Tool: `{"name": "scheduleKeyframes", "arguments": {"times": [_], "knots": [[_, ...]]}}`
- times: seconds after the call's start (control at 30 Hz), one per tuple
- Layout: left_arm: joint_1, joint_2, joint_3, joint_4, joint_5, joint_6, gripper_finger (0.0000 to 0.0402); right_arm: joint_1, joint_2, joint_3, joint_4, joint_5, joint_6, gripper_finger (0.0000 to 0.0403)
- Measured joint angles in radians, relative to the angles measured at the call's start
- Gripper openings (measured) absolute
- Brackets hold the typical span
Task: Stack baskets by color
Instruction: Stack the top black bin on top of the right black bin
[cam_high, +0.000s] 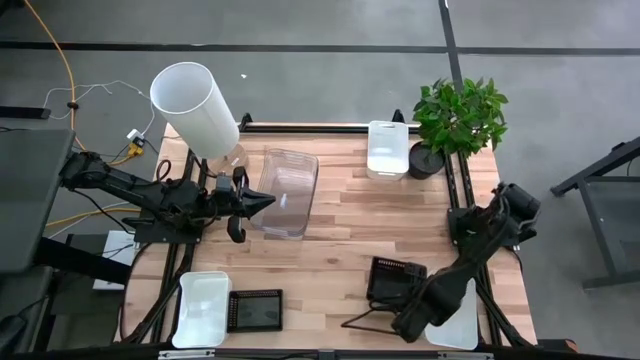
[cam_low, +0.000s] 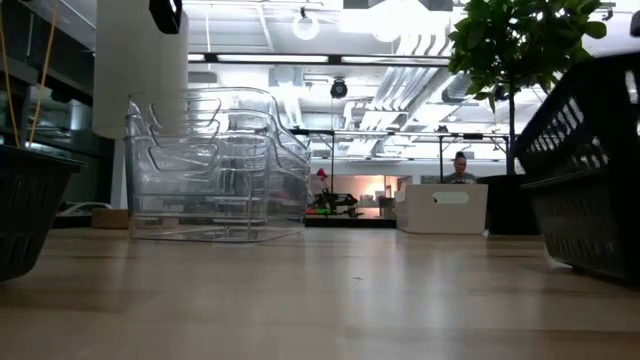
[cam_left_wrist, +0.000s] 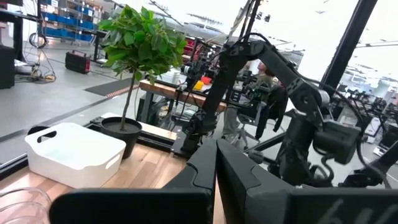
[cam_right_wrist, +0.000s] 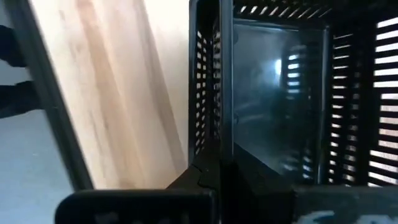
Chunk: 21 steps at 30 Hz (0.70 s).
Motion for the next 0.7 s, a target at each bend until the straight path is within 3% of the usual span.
{"name": "scheduleKeyframes", "arguments": {"times": [0.5, 0.7], "knots": [[0.0, 0.0, 0.0, 0.0, 0.0, 0.0, 0.0, -0.002, 0.056, 0.0, 0.034, 0.047, 0.048, 0.0005], [0.0, 0.0, 0.0, 0.0, 0.0, 0.0, 0.0, -0.002, 0.056, 0.0, 0.045, 0.053, 0.094, 0.0076]]}}
